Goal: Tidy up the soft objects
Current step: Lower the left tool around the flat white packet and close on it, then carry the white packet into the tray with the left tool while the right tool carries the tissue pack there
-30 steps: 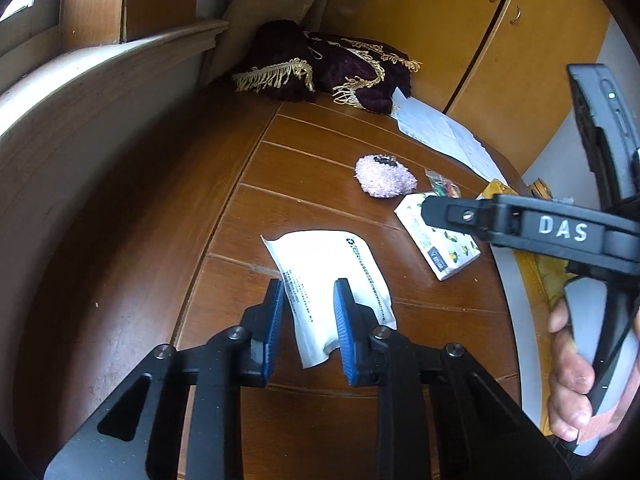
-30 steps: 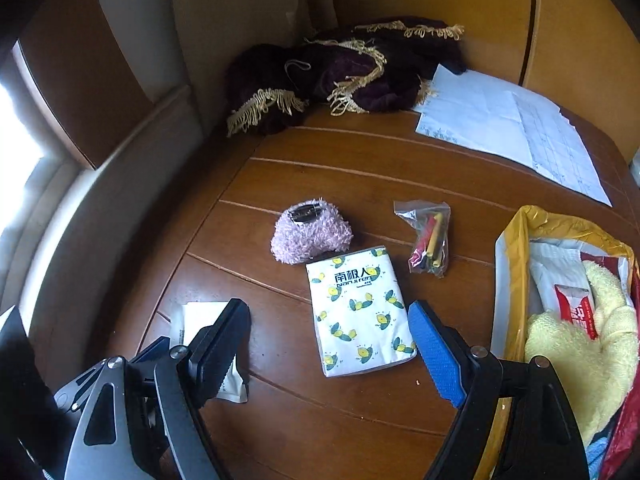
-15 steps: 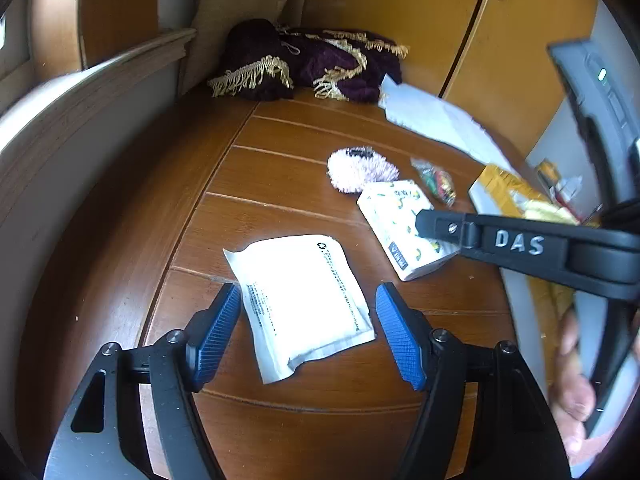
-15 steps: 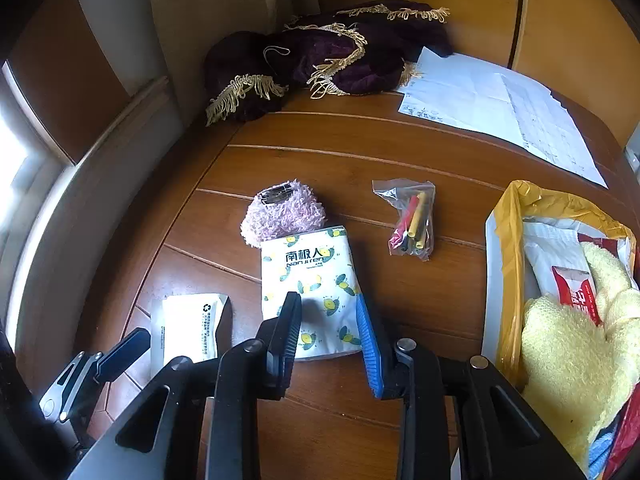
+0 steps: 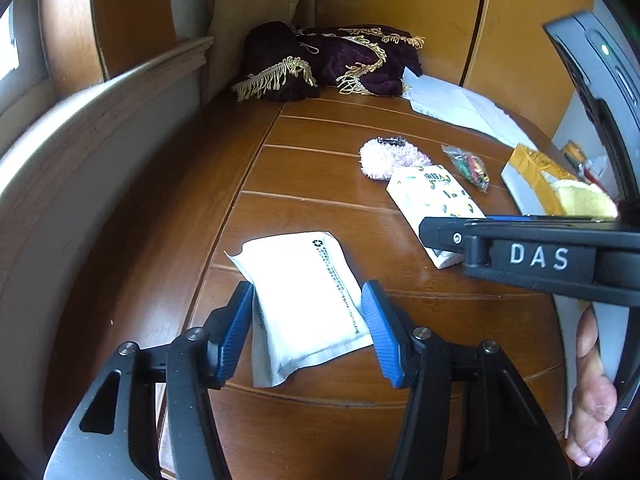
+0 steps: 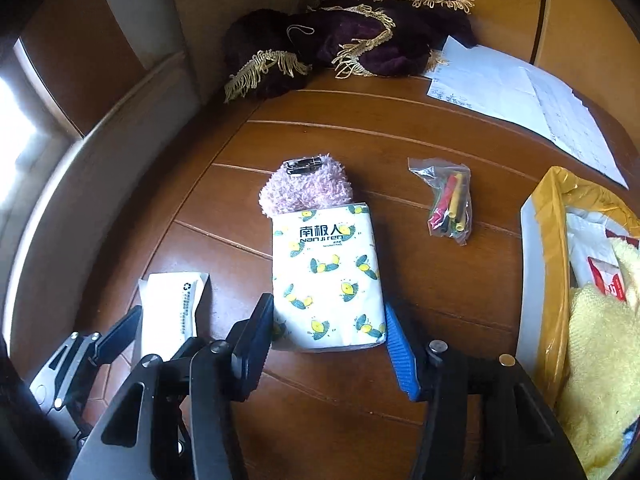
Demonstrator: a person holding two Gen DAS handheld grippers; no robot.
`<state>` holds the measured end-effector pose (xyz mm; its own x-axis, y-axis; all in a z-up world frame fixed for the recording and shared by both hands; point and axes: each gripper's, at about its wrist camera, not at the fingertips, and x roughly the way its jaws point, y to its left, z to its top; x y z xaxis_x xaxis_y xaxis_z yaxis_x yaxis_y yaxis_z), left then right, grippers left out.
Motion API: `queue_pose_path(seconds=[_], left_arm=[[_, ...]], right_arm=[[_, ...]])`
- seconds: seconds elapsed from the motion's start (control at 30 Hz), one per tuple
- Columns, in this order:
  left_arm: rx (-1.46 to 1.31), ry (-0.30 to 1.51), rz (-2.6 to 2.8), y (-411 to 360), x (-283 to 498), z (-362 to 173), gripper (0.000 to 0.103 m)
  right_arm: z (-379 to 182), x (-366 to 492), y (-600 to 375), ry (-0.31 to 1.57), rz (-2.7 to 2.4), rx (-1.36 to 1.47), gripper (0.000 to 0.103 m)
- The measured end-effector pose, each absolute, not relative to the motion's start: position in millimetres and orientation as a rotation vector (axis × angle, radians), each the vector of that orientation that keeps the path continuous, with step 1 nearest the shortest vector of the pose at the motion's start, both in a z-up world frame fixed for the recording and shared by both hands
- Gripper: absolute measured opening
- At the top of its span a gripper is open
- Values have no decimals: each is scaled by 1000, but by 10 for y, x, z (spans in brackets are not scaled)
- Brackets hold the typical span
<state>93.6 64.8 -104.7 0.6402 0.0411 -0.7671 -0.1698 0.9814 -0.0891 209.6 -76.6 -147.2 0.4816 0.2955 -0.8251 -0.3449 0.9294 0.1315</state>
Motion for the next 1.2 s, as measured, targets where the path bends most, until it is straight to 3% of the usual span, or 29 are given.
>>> queue_pose_path(seconds=[0.03, 0.1, 0.13, 0.37, 0.43, 0.5, 0.77, 0.83, 0.9, 1.2], left_arm=[[-180, 863, 109, 667, 916, -1030, 53], [-220, 848, 82, 699, 883, -989, 38], [-245, 846, 60, 713, 873, -967, 35], [-292, 850, 41, 658, 921, -939, 35], [-291, 854, 39, 628, 926, -949, 44], [-278, 847, 39, 573, 943, -955, 71], [-111, 899, 114, 279, 1082, -1068, 72], [-73, 885, 142, 239, 1056, -1098, 66], [-73, 869, 144, 249, 1018, -1094, 53], [-167, 882, 36, 297, 996, -1011, 47]], right_arm=[[-1435, 2060, -784, 975, 384, -52, 54], [-1328, 1971, -814, 925, 384, -54, 54], [-1247, 1888, -862, 900, 408, -32, 54], [-852, 1425, -1362, 750, 516, 117, 54], [-868, 1388, -1527, 740, 509, 142, 54], [-891, 1377, -1617, 745, 501, 169, 54], [-947, 1292, -1794, 729, 507, 184, 54], [-901, 1211, -1911, 701, 494, 183, 54], [-862, 1147, -2062, 677, 476, 198, 55], [-793, 1062, -2562, 627, 447, 250, 57]])
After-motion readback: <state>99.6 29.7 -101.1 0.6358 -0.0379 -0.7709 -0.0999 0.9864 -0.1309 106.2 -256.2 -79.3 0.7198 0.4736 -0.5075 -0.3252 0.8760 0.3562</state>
